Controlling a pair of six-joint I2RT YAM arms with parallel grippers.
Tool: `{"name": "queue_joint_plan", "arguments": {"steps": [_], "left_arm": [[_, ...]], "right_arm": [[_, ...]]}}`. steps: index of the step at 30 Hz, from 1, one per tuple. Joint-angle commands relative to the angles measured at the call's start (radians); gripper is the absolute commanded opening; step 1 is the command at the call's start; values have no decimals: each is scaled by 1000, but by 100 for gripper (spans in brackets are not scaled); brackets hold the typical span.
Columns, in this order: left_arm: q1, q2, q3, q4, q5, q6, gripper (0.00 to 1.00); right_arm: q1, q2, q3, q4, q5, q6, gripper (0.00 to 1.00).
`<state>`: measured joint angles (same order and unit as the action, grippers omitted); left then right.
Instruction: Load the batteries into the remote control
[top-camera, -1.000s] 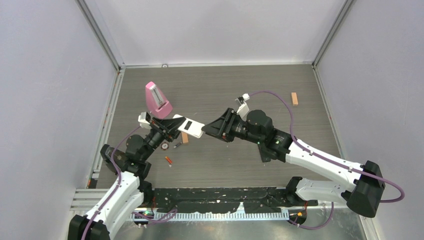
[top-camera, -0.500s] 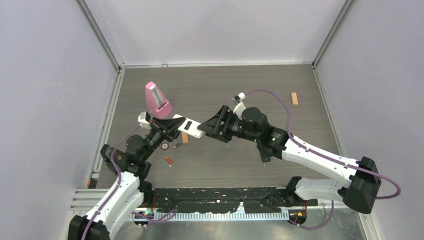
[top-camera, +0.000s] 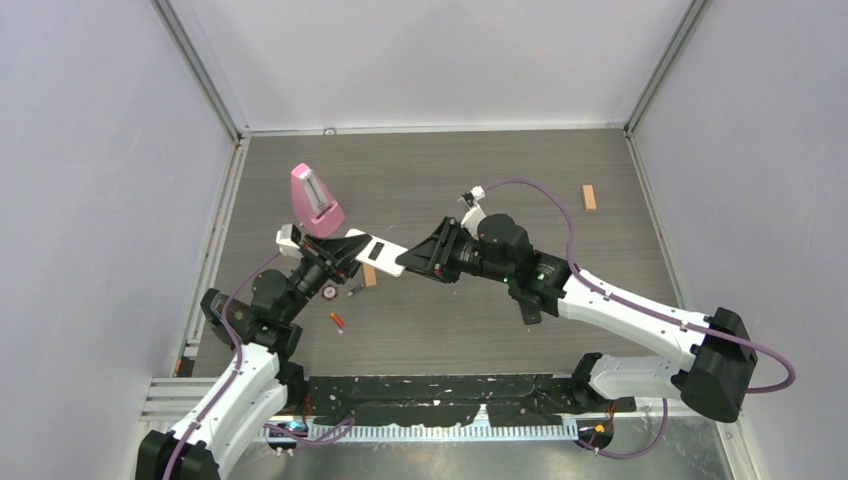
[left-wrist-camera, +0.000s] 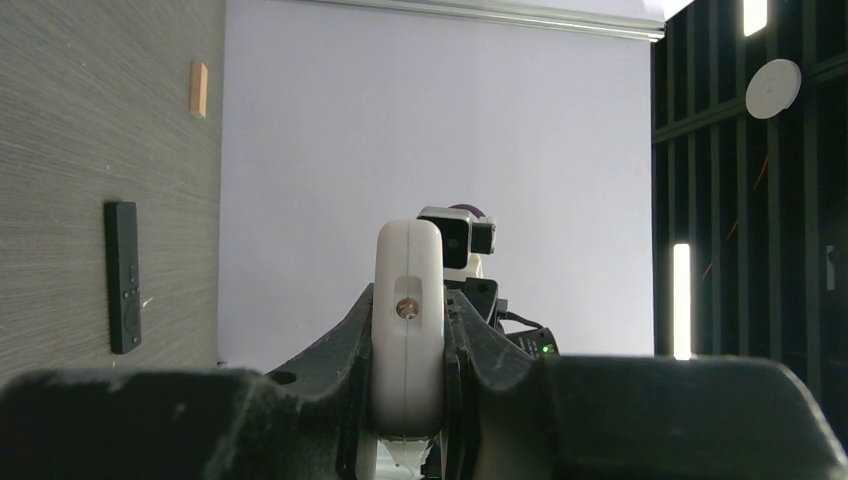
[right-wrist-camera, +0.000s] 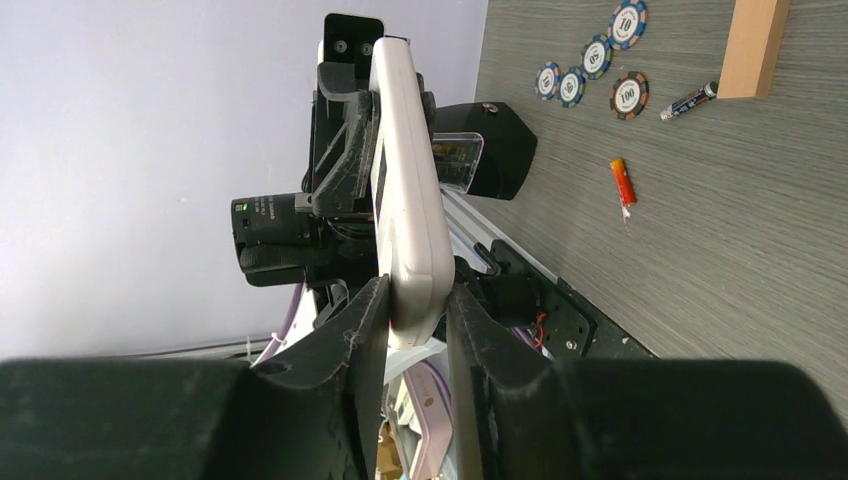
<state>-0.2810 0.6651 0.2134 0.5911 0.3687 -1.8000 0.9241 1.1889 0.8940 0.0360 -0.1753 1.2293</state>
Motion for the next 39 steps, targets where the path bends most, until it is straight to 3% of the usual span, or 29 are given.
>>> {"name": "queue_joint_plan", "arguments": {"steps": [1,8,16,33,39], "left_arm": [[3,-12,62,61,-10,-19,0],[2,-20,72,61,6,-30,0],[-1,-43,101,40,32,-21,0],[-60,-71,138,-15,203,190,0],[-89,-59,156,-16,202,233,0]], "right_arm": [[7,-26,1,24,7,-4,30],[9,-10,-1,53,7,1,30],[21,42,4,97,-6,26,20],[38,126,71,79,-21,29,20],[45,129,78,77,-18,16,20]]}}
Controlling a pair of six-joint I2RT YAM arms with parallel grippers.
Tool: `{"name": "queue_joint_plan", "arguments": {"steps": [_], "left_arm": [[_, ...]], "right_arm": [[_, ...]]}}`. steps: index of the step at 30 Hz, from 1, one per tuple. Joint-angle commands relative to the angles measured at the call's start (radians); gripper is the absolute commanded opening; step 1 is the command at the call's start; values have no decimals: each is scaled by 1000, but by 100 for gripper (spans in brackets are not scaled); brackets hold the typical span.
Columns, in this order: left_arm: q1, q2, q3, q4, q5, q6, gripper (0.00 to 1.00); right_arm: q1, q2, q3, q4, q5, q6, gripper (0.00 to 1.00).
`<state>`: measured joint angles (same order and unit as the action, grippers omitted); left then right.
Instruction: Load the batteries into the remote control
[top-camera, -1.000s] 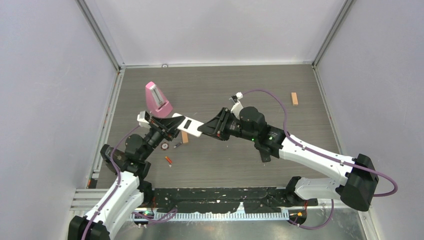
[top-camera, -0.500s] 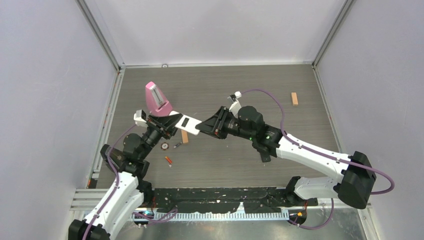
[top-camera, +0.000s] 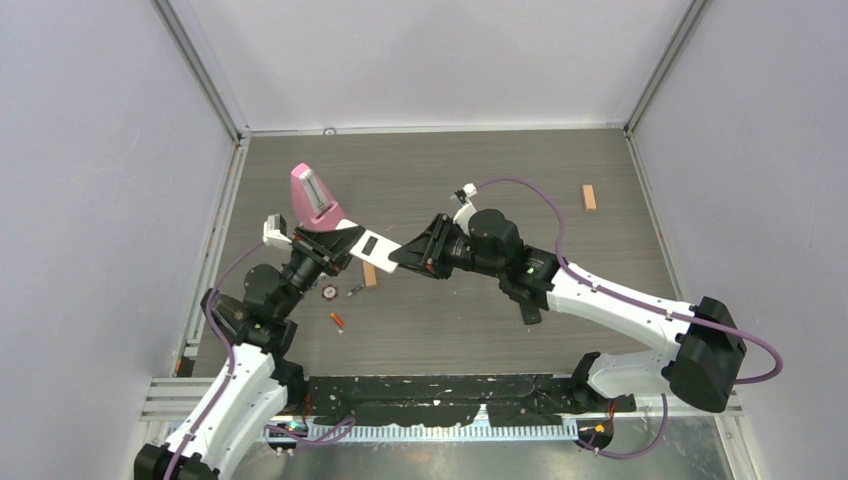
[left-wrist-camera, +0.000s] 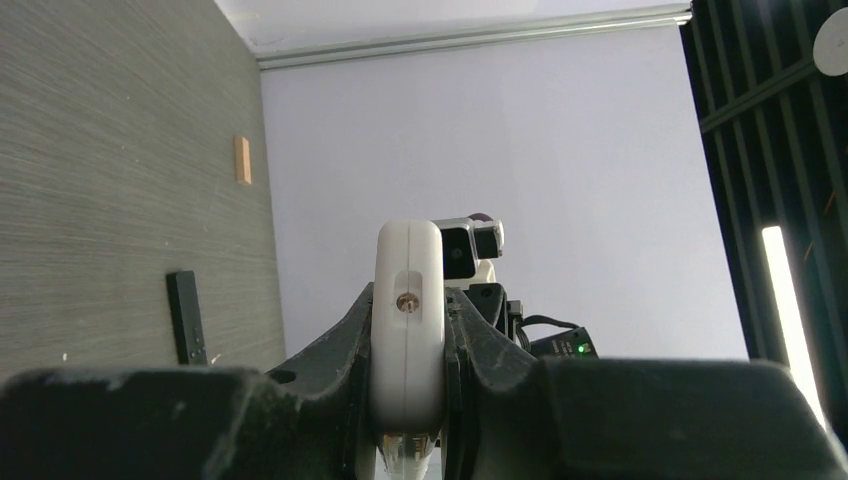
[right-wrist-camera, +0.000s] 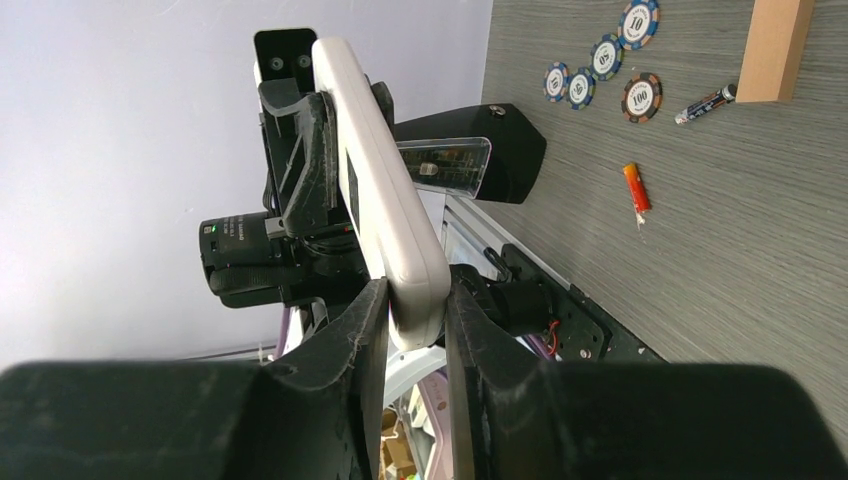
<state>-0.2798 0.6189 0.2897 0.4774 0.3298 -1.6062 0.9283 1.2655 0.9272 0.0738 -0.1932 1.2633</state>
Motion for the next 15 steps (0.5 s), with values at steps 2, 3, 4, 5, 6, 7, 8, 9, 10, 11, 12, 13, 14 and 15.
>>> {"name": "queue_joint_plan", "arguments": {"steps": [2,3,4,5,6,7,8,9,10,11,12,13,14,15], "left_arm": [[-91,-20,87,77,224,68,0],[-90,-23,95,49,217,102,0],[-89,-24,107,15,211,129,0],[-90,-27,116,-9,204,155,0],[-90,-28,124,-31,198,178,0],[-89,-30,134,-54,192,196,0],[-88,-31,138,-70,186,213,0],[-88,-29,144,-80,186,232,0],[-88,-29,150,-98,185,250,0],[-88,-28,155,-113,183,265,0],[-88,-27,157,-121,187,279,0],[-88,-27,157,-124,192,290,0],[-86,-28,155,-123,197,297,0],[-83,-29,156,-117,215,306,0]], "right_arm": [[41,33,34,32,9,-26,23],[40,23,30,29,16,-30,26],[41,5,20,22,18,-45,28],[40,-7,17,14,24,-53,34],[40,-32,9,-3,29,-72,39],[40,-62,0,-15,37,-84,49],[39,-75,-3,-23,38,-112,55],[36,-105,-5,-45,40,-128,66],[35,-128,-6,-54,41,-160,70],[31,-153,-10,-62,37,-178,78],[29,-167,-13,-61,32,-212,80],[27,-196,-16,-58,19,-228,84],[22,-209,-16,-58,2,-264,86],[19,-230,-9,-65,-9,-301,88]]}}
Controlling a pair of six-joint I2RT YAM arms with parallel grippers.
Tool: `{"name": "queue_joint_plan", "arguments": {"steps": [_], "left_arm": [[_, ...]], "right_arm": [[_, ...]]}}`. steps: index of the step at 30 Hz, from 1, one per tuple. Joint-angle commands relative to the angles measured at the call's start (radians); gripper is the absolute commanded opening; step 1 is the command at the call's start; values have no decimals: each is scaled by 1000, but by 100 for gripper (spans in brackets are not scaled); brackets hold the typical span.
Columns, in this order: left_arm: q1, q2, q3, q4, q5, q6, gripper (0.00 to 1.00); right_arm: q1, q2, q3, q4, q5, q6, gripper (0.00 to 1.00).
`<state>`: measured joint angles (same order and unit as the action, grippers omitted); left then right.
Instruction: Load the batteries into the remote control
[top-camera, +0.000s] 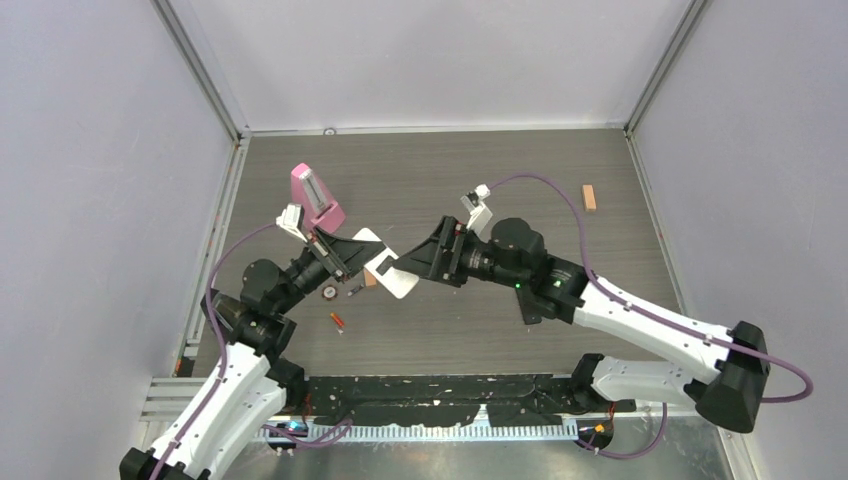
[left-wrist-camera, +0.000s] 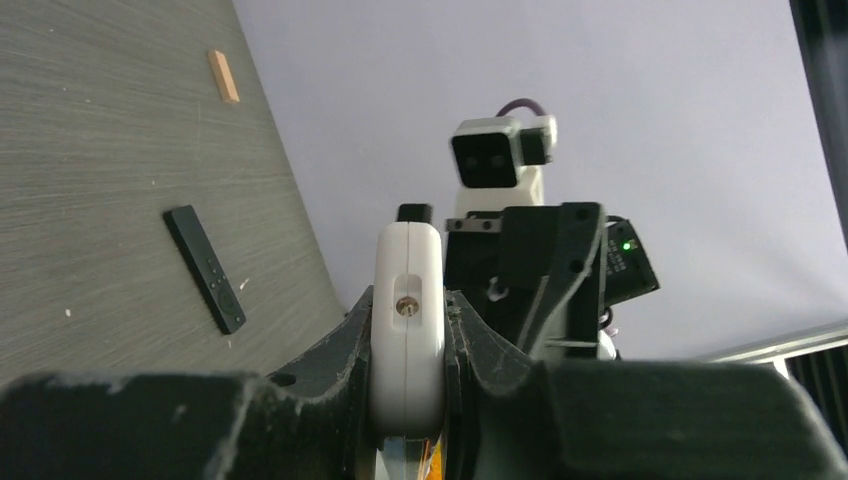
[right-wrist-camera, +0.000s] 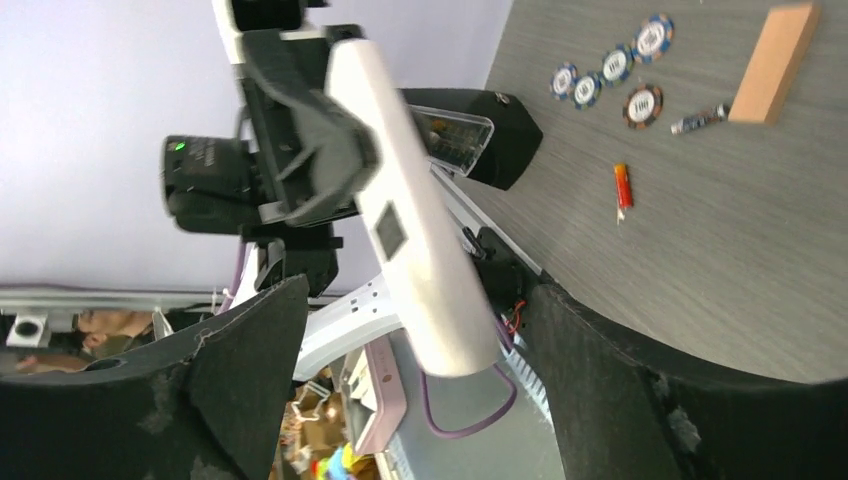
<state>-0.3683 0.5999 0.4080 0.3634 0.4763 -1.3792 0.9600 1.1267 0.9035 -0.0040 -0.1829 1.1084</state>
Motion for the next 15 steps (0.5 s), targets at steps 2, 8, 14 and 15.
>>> {"name": "queue_joint_plan", "arguments": {"steps": [2,8,14,15], "left_arm": [[14,-6,46,-1,106,101,0],[19,23,112,34,269,187,0],[18,71,188,60,455,255,0],[19,74,195,59,473,263,0]], "right_arm": [[-18,-117,27,-28,-50,-207,89],[-20,-128,80,-124,-229,-472,89],[-10,-105,120,-183,-301,-603,89],[-4,-92,131,-181,-308,-615,89]]}}
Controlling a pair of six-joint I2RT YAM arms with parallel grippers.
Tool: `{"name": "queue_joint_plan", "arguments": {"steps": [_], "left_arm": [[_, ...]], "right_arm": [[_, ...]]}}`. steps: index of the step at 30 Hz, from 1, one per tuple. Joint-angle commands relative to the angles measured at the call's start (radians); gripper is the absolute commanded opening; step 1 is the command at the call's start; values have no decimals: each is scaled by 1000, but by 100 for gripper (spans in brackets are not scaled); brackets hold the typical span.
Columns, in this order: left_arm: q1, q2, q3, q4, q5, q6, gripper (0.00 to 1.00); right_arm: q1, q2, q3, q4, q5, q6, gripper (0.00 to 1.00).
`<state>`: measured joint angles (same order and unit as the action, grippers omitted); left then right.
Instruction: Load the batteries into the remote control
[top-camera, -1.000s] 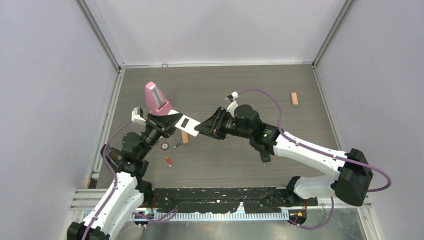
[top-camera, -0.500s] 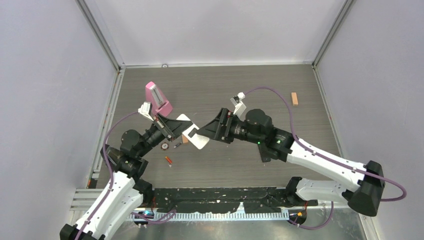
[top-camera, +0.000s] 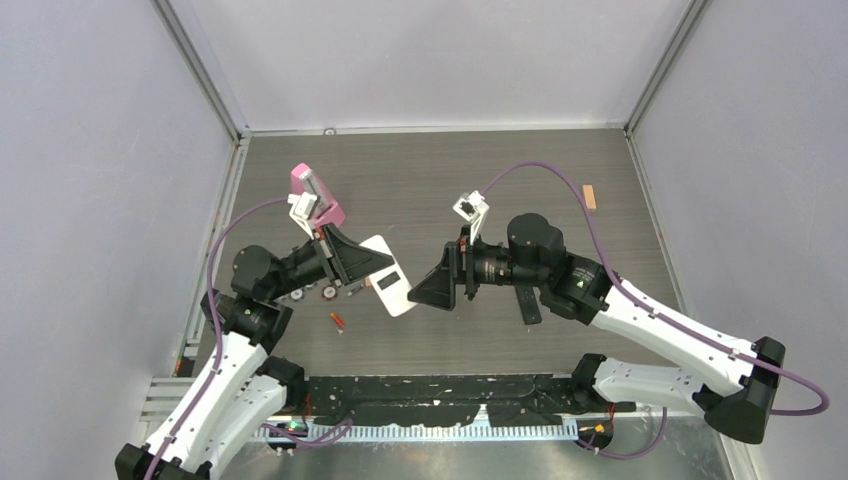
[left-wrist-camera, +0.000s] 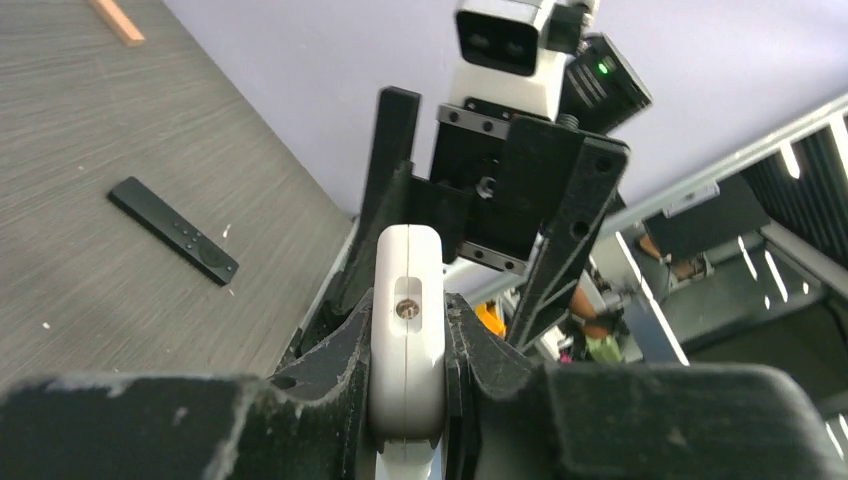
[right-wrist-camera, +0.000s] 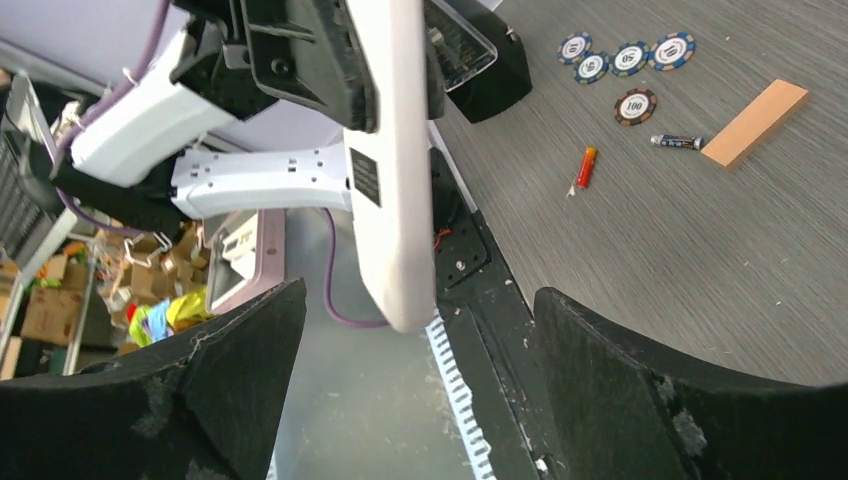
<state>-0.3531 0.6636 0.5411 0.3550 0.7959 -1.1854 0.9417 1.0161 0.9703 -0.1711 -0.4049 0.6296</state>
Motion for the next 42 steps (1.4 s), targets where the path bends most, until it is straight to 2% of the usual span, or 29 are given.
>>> {"name": "queue_joint_plan", "arguments": {"steps": [1,10,17,21,23,24,27,29,30,34,37,38,42], "left_arm": [[3,13,66,64,165,77,0],[3,30,85,86,214,90,0],[3,29,88,90,219,83,0],[3,28,90,116,230,68,0],[2,27,91,125,234,63,0],[3,25,90,129,236,61,0],[3,20,89,128,235,61,0],[3,18,88,126,232,59,12],[3,16,88,124,230,61,22],[3,-8,87,47,195,125,70],[4,-52,114,-180,99,263,93],[3,-65,130,-265,60,333,99],[3,-89,198,-653,-232,513,100]], "right_arm": [[29,25,72,-14,-96,-145,89],[113,122,133,12,-118,-182,81],[122,153,121,42,-113,-154,64],[123,154,113,53,-108,-138,52],[123,153,108,57,-94,-127,42],[123,151,106,57,-90,-124,34],[123,152,101,56,-75,-109,21],[122,153,97,54,-60,-101,9],[123,151,96,49,-53,-94,7],[118,130,83,33,20,-67,5],[91,98,70,-2,100,-49,5],[72,89,65,-15,139,-50,5],[-32,55,63,-170,271,-61,5]]}}
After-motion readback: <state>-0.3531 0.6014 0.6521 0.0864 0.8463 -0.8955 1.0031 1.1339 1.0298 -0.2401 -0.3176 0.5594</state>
